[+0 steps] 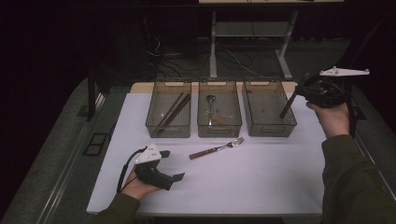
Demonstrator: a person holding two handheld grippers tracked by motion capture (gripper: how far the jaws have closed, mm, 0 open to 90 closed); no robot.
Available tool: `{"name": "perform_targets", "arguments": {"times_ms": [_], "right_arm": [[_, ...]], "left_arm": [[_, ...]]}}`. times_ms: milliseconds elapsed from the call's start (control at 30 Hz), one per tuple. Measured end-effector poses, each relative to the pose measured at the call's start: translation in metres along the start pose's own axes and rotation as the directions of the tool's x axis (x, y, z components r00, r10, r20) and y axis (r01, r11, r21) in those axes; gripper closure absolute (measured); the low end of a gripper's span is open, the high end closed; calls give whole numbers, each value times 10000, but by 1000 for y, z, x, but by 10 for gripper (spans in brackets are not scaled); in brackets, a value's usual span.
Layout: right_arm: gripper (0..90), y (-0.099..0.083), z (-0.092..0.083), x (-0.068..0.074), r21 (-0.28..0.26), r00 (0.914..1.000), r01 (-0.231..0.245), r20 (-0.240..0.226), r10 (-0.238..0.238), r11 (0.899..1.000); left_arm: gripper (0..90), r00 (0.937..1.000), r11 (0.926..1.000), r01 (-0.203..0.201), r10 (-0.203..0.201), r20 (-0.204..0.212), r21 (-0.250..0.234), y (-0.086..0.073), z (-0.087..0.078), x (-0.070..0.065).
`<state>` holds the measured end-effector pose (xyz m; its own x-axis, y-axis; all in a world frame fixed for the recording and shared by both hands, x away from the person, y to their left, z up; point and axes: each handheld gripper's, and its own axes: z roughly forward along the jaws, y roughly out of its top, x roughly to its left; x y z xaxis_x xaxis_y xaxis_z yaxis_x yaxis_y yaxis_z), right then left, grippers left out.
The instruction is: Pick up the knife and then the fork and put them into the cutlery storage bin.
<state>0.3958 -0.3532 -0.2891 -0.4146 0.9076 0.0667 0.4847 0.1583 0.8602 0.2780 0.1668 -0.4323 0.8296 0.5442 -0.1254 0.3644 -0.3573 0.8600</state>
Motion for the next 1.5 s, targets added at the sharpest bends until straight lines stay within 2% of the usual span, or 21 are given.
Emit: {"name": "perform_targets", "arguments": {"times_ms": [133, 267, 500, 533, 767, 967, 1033, 1100, 1200, 1400, 1433, 1500], "right_arm": [[891, -3, 13, -6, 796, 9993, 120, 347, -147, 9968], [891, -9, 28, -9, 1743, 9965, 325, 705, -454, 9842], [891, -15, 46, -9, 2752, 9972, 478, 426, -618, 9602], [891, -16, 48, -9, 2788, 9975, 480, 370, -607, 9592], [883, -17, 61, -7, 2555, 9982, 428, 306, -523, 9659], [853, -23, 83, -4, 2557, 10000, 93, -53, -82, 9667], [760, -26, 91, 0, 2812, 9995, 277, 43, -301, 9593], [678, -30, 97, 3, 2884, 9995, 292, 38, -316, 9571], [576, -35, 97, 4, 2581, 10000, 5, -50, 8, 9661], [387, -47, 87, 8, 1848, 9966, -403, -629, 527, 9820], [367, -49, 84, 10, 1805, 9957, -414, -742, 556, 9827], [335, -54, 76, 16, 1536, 9974, -162, -665, 267, 9880]], "left_arm": [[0, 10000, 10000, -2, 2, 72, 13, 0, 0, 0], [0, 9999, 10000, -55, 54, 130, 54, 0, 2, -1], [1, 9996, 9998, -75, 70, 259, 171, 0, 3, -2], [1, 9996, 9998, -68, 63, 262, 180, 0, 3, -2], [2, 9994, 9996, -102, 93, 332, 245, 0, 4, -3], [5, 9992, 9992, -168, 154, 363, 367, -1, 5, -4], [5, 9992, 9991, -171, 157, 371, 381, -1, 5, -4], [5, 9991, 9991, -196, 182, 371, 379, -1, 5, -4], [5, 9992, 9991, -210, 197, 362, 361, 0, 5, -4], [9, 9992, 9985, -253, 237, 327, 484, 0, 7, -4], [13, 9991, 9981, -266, 248, 331, 555, 0, 7, -4], [18, 9993, 9977, -230, 211, 315, 631, 1, 8, -3]]}}
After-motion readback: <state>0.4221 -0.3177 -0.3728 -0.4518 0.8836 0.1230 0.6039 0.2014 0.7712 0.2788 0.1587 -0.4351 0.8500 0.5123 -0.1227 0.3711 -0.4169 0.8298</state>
